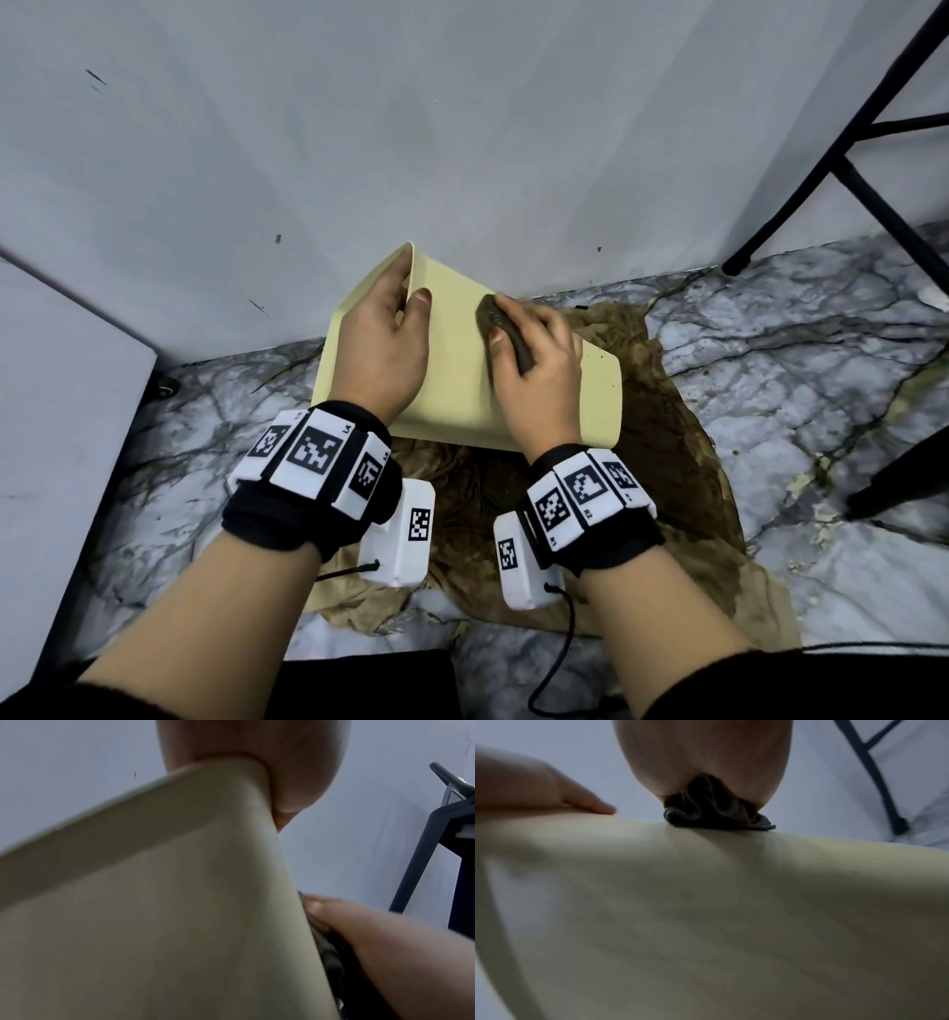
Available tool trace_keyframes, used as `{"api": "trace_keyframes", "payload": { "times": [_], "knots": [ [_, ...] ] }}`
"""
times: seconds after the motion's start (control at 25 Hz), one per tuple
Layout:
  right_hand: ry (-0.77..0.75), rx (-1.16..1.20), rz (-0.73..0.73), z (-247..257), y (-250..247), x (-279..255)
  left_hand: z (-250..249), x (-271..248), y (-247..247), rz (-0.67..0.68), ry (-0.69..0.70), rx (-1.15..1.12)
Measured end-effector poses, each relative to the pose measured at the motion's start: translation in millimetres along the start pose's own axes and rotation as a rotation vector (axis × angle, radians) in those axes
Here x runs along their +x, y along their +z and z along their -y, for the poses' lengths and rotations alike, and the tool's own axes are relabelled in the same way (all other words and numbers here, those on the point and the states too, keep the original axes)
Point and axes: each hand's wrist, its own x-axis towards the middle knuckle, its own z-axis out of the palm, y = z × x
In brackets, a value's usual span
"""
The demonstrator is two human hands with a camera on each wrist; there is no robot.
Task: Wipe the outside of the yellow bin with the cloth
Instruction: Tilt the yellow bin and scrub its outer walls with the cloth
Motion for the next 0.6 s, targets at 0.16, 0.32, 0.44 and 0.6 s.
{"api": "trace_keyframes", "payload": {
  "times": [0.16, 0.32, 0.44, 0.6],
  "knots": [
    [0.179, -0.038, -0.044, -36, -19, 3, 4, 1, -5, -0.012, -0.011, 0.007],
    [0.385, -0.084, -0.114, -71, -40, 4, 5, 2, -6, -0.012, -0.021, -0.035],
    [0.458, -0.063, -0.130, -77, -46, 6, 3, 2, -5, -0.006, -0.025, -0.052],
    [0.455, -0.076, -0.115, -55, -35, 7, 4, 4, -5, -0.021, -0.032, -0.062]
  ]
}}
